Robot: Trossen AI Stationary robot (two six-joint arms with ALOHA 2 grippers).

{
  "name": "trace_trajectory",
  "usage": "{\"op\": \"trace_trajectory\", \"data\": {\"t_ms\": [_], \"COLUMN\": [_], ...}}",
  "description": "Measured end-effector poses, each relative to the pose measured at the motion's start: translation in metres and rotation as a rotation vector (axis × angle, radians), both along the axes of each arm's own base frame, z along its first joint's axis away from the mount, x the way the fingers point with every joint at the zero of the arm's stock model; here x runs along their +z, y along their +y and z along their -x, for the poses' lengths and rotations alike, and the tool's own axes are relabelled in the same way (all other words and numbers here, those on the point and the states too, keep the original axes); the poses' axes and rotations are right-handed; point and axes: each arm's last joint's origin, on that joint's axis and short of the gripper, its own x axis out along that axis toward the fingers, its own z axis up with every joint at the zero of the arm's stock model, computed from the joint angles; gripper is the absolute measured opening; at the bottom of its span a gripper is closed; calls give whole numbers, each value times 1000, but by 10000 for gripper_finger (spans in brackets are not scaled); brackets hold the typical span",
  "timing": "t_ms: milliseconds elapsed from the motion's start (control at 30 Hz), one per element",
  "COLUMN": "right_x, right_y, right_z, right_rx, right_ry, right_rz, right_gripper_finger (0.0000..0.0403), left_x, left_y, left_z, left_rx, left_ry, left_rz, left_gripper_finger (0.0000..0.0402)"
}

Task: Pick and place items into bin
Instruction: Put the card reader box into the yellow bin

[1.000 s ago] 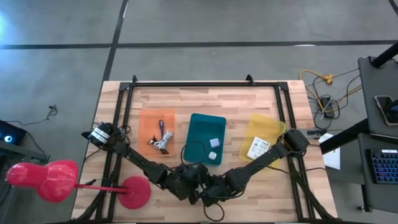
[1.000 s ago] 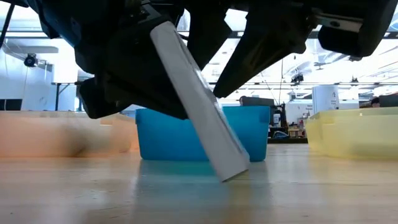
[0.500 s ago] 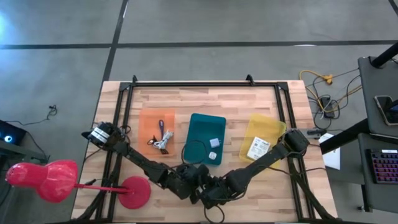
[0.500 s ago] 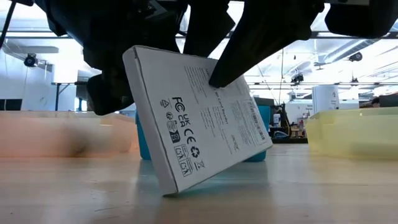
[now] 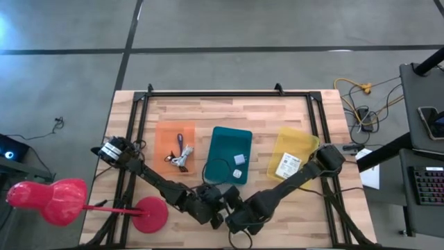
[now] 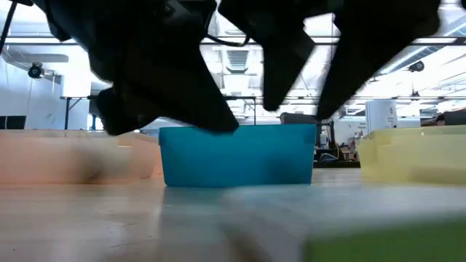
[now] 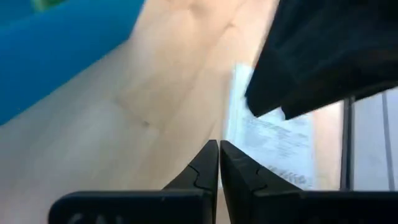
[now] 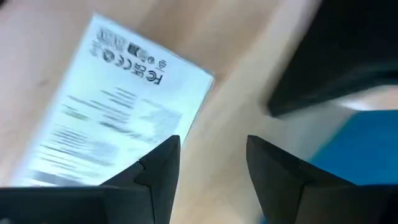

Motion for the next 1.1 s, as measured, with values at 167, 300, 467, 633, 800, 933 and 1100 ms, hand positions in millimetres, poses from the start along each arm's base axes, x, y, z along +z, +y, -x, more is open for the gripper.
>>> {"op": "trace_trajectory", "data": {"t_ms": [167, 300, 467, 633, 800, 933, 1100], "right_x": [-10, -11, -3, -1, -12, -18, -24], "right_y": [-3, -8, 3, 29, 45, 47, 54], "right_z": [1, 7, 26, 54, 69, 71, 76], "right_rx": [-25, -84, -138, -88, -105, -178, -230], "right_ry": [33, 90, 152, 183, 266, 257, 303], "right_rz": [6, 33, -26, -60, -173, -208, -260], "right_gripper_finger": [171, 171, 171, 171, 171, 161, 137], "left_x": [8, 5, 4, 4, 4, 5, 4], "left_y": [-1, -3, -7, -14, -16, -17, -22], "left_z": [-2, -1, 2, 7, 7, 7, 10], "left_rx": [11, 0, -18, -43, -46, -47, -63], "left_ry": [-44, -25, -18, -16, -22, -36, -28], "left_rz": [10, 10, 11, 13, 18, 29, 28], "left_gripper_finger": [0, 0, 0, 0, 0, 0, 0]}}
